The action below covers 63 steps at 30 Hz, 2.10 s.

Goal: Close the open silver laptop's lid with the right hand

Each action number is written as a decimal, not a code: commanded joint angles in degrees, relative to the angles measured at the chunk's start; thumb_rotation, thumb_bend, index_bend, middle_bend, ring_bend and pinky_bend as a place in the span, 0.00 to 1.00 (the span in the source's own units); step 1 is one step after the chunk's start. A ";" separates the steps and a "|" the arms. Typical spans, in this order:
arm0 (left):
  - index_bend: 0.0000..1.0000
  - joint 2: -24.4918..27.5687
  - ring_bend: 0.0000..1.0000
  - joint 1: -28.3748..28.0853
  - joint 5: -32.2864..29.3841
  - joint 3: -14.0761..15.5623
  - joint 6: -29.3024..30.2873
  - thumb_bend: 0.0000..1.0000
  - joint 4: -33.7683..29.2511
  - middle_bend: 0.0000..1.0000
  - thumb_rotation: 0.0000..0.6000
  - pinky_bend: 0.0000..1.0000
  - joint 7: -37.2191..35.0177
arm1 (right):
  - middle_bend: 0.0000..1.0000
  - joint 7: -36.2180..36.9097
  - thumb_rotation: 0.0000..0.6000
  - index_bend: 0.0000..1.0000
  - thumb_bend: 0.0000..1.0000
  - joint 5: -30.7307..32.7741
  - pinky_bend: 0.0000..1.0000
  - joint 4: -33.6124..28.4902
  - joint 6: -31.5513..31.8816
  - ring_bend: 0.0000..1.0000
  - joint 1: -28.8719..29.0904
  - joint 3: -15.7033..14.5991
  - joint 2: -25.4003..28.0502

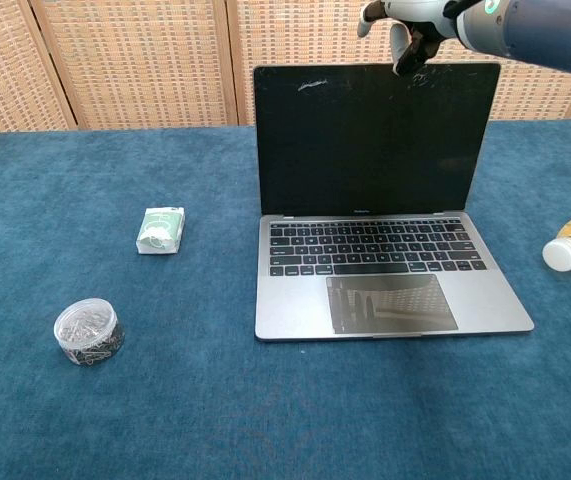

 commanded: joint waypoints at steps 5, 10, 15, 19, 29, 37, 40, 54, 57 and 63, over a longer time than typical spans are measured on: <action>0.00 -0.22 0.00 0.04 -0.12 -0.14 0.39 0.00 0.25 0.00 1.00 0.00 0.86 | 0.11 0.77 1.00 0.18 1.00 1.71 0.00 1.53 0.12 0.00 1.77 -1.15 0.28; 0.00 -0.52 0.00 0.03 -0.05 -0.16 0.66 0.00 0.48 0.00 1.00 0.00 1.10 | 0.11 1.88 1.00 0.18 1.00 2.00 0.00 3.24 -0.33 0.00 2.65 -2.35 0.04; 0.00 -0.63 0.00 -0.15 -0.37 -0.07 0.09 0.00 0.60 0.00 1.00 0.00 1.23 | 0.11 2.90 1.00 0.18 1.00 2.53 0.00 5.18 -0.97 0.00 3.50 -3.19 -0.32; 0.00 -0.69 0.00 -0.28 -0.58 -0.03 -0.28 0.00 0.57 0.00 1.00 0.00 1.29 | 0.16 3.22 1.00 0.22 1.00 2.58 0.01 6.45 -1.33 0.01 3.94 -3.95 -0.71; 0.00 -0.93 0.00 -0.53 -0.55 0.18 -0.71 0.00 0.45 0.00 1.00 0.00 1.78 | 0.23 4.37 1.00 0.29 1.00 1.39 0.05 6.48 -0.47 0.07 4.23 -5.52 -0.95; 0.00 -0.95 0.00 -0.58 -0.17 0.40 -0.50 0.00 0.17 0.00 1.00 0.00 2.23 | 0.29 4.46 1.00 0.34 1.00 0.63 0.08 4.51 1.34 0.10 4.40 -6.49 -0.69; 0.00 -0.96 0.00 -0.58 -0.03 0.47 -0.38 0.00 0.12 0.00 1.00 0.00 2.33 | 0.30 4.59 1.00 0.35 1.00 0.56 0.09 3.65 2.02 0.11 4.46 -6.65 -0.67; 0.00 -0.88 0.00 -0.51 1.27 1.18 0.24 0.00 -0.07 0.00 1.00 0.00 2.53 | 0.43 2.59 1.00 0.43 1.00 0.66 0.15 -2.23 8.11 0.18 4.24 -7.45 0.16; 0.00 -0.85 0.00 -0.46 1.57 1.27 0.51 0.00 -0.14 0.00 1.00 0.00 2.52 | 0.45 2.57 1.00 0.44 1.00 0.67 0.16 -3.70 9.29 0.19 3.89 -7.45 0.44; 0.00 -0.73 0.00 -0.29 2.33 1.57 1.14 0.00 -0.34 0.00 1.00 0.00 2.55 | 0.47 1.95 1.00 0.46 1.00 0.41 0.17 -6.15 11.20 0.20 3.37 -8.12 0.67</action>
